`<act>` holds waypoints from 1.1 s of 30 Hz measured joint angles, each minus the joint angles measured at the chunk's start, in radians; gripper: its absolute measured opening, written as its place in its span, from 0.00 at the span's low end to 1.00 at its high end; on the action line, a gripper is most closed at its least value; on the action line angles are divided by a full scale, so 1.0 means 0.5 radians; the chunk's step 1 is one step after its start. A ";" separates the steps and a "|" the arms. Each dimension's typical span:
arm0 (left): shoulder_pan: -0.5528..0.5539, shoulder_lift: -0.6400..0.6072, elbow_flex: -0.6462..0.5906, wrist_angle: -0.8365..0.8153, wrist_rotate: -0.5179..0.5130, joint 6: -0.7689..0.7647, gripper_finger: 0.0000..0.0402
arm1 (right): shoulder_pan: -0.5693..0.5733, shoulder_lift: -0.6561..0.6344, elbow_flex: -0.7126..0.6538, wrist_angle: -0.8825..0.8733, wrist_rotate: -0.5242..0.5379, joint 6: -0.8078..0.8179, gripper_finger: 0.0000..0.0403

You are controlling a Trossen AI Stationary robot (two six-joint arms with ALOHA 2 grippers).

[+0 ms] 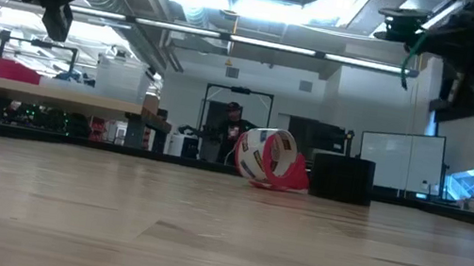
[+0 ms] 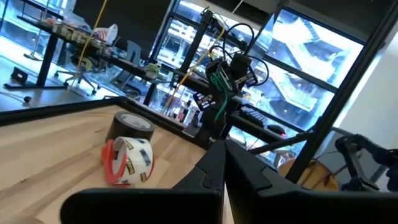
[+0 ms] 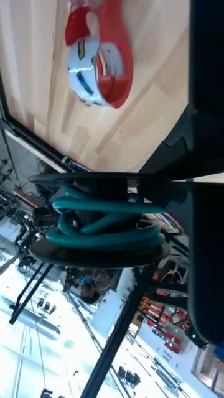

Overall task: Coil cords
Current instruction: Coil the green wire on the spool

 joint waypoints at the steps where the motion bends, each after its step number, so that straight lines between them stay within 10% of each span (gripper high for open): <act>1: 0.000 -0.001 0.000 0.001 0.000 0.000 0.00 | 0.000 -0.037 0.000 -0.040 0.008 0.000 0.00; 9: 0.000 0.000 0.000 0.000 0.000 -0.002 0.00 | 0.001 -0.268 -0.025 -0.350 0.016 0.022 0.00; 17: 0.000 0.000 0.000 -0.002 0.001 -0.070 0.00 | 0.001 -0.460 -0.511 0.243 0.000 0.364 0.00; 33: 0.002 0.000 0.000 0.000 0.000 -0.097 0.00 | 0.001 -0.084 -0.567 0.649 -0.148 0.335 0.00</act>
